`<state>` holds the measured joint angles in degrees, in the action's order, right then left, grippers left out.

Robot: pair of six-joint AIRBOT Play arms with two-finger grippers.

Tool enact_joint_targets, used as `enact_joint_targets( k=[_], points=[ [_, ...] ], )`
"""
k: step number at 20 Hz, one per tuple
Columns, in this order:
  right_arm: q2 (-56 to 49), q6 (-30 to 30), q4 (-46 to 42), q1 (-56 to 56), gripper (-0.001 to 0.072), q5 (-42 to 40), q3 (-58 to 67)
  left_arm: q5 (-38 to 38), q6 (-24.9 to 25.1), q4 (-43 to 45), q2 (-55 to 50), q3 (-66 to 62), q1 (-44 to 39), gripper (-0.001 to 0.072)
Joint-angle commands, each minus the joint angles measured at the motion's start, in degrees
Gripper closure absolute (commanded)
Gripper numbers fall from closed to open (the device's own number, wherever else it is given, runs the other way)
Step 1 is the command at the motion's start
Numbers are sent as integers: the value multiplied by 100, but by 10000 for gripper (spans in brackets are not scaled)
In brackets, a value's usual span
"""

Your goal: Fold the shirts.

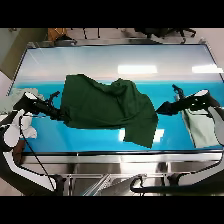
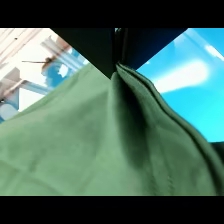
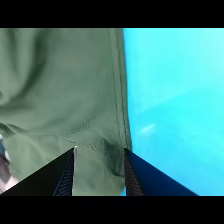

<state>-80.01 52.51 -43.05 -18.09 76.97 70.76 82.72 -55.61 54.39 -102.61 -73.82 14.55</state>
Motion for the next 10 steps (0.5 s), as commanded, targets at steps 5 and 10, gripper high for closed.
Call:
enact_joint_targets(
  k=[5, 10],
  points=[
    [-13, 92, -70, -374, 349, -26, 153, 31, -61, -208, 149, -4, 2, 694],
    [-535, 92, -68, 0, 350, -66, 153, 28, -105, -210, 149, -4, 2, 694]
  ],
)
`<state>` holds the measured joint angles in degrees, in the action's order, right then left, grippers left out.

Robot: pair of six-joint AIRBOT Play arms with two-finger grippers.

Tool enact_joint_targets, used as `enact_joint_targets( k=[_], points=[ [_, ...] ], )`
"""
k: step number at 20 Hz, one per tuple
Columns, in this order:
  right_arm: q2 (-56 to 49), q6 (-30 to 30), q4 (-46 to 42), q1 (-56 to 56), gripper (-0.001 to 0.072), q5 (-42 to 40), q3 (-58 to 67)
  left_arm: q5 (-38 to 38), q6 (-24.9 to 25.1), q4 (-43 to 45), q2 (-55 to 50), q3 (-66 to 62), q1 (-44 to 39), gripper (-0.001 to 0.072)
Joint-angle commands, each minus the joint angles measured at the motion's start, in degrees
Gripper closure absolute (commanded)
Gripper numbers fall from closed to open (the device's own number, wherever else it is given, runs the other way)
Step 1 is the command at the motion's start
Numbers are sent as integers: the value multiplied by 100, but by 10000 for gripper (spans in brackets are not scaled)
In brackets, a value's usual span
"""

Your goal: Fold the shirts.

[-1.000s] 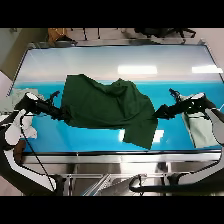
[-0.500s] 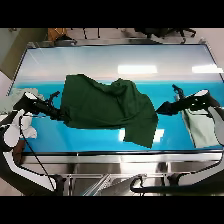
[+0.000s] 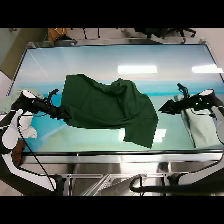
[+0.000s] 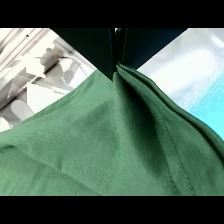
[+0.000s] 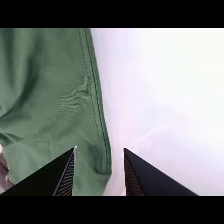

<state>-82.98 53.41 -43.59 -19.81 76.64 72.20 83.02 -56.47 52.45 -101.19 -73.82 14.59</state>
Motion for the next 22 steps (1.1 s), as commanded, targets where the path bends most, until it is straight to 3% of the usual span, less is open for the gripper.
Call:
enact_joint_targets(
  k=[1, 4, 8, 12, 15, 19, 22],
  points=[
    [-308, 4, -13, 267, 350, -46, 9, -2, -20, -15, 7, -4, -2, 694],
    [-448, 24, -13, 522, 354, -42, 9, 22, -22, -17, 9, -4, -2, 694],
    [-203, -190, 621, 686, 685, 612, 31, 258, -15, -643, 387, -2, -2, 695],
    [1213, -610, 1823, 525, 695, 623, 470, 391, -17, -2011, 1845, -208, -2, 695],
    [2697, -861, 2634, 116, 695, 116, 1390, 457, -216, -2924, 3294, -1045, -2, 695],
    [4288, -1060, 2369, -586, 695, -1117, 2632, -1027, -581, -3091, 5176, -2356, 177, 696],
    [4835, -1054, 1814, -907, 695, -1694, 3104, -1117, -1060, -2553, 5853, -2979, 1001, 697]
  ],
)
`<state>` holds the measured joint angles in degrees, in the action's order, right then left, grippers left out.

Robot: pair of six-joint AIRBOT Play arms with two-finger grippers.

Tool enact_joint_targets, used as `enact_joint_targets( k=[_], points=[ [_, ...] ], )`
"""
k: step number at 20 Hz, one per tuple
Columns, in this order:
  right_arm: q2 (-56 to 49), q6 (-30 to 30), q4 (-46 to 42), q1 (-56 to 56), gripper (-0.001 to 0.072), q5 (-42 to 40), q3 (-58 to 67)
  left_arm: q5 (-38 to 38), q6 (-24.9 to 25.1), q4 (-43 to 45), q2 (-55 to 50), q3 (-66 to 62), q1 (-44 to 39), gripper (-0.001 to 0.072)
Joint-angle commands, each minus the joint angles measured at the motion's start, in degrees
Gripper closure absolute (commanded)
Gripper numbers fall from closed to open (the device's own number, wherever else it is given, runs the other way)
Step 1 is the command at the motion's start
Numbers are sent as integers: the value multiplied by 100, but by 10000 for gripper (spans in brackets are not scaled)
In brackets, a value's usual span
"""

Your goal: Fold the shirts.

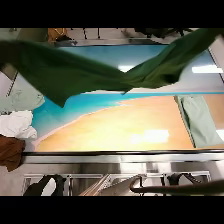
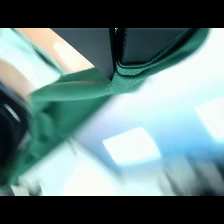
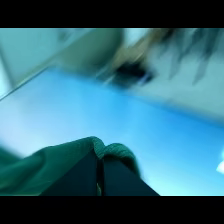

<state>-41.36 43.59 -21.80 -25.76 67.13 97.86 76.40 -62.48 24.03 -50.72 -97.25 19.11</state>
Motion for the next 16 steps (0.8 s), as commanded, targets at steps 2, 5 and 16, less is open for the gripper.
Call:
enact_joint_targets(
  k=[2, 5, 16],
  points=[
    [704, -52, -400, -306, 695, -745, 614, -114, -549, 492, 911, -695, 1244, 697],
    [249, 33, -188, -306, 696, -240, 566, 234, -439, 426, 560, -42, 1460, 696],
    [-3753, -485, -820, 1405, 696, -1110, -741, -846, 1102, 496, -4607, 1025, -898, 692]
  ],
)
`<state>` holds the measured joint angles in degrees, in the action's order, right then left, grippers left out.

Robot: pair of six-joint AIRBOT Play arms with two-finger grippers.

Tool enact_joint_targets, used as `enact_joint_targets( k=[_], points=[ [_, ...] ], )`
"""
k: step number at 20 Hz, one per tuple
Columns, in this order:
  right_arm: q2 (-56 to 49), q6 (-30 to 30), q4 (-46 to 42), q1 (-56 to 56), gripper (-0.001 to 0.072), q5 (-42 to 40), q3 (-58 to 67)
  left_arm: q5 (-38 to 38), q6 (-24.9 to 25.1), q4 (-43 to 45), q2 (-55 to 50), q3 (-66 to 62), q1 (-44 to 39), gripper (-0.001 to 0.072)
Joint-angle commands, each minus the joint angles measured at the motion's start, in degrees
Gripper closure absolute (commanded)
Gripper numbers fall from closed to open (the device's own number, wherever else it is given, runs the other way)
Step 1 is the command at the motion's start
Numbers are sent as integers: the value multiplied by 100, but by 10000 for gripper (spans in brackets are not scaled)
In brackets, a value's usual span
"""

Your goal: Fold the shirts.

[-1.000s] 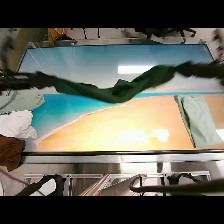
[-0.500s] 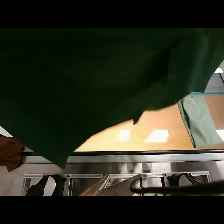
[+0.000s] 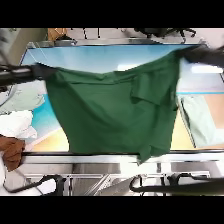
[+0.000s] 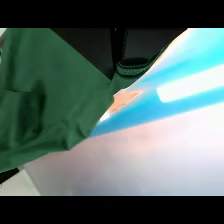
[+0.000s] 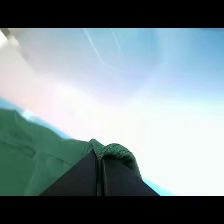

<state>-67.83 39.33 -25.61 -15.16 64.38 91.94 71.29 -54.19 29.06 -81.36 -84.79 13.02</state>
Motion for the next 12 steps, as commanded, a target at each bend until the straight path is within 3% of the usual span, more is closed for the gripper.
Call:
enact_joint_targets(
  k=[1, 5, 9, 12],
  points=[
    [-1443, -52, -422, 330, 696, -1102, -122, -264, 247, -7, -2159, -573, -282, 692],
    [-2452, 44, -422, 149, 696, -1360, 181, -356, -11, 28, -3724, -1755, -245, 693],
    [-2649, 223, -579, -83, 697, -1147, 234, -470, -584, 1075, -4194, -2603, -280, 693],
    [-2717, 638, -1370, -48, 697, -887, 225, -330, -640, 1738, -4382, -2968, -385, 693]
  ],
)
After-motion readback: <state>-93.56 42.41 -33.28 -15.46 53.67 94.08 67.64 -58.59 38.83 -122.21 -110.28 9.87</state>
